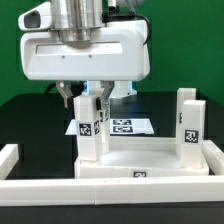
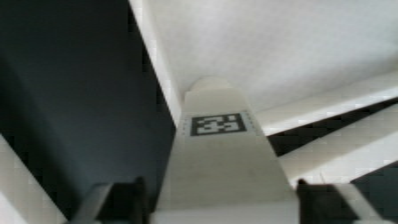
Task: Assemble desk
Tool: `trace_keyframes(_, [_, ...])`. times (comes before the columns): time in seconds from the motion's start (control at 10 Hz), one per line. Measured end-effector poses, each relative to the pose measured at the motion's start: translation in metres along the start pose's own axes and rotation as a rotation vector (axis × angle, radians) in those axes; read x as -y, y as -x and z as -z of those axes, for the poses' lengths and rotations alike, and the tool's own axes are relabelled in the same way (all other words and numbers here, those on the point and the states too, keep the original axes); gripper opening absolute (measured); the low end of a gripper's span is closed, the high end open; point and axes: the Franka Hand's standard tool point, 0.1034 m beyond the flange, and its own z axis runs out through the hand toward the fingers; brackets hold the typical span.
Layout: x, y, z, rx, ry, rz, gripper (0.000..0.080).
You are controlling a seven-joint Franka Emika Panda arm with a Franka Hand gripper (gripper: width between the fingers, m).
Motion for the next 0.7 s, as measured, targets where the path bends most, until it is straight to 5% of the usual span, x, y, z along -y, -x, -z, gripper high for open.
trace_keyframes(0.7, [0.0022, -0.0036, -0.0019, -0.011, -0.005, -0.534, 0.0288])
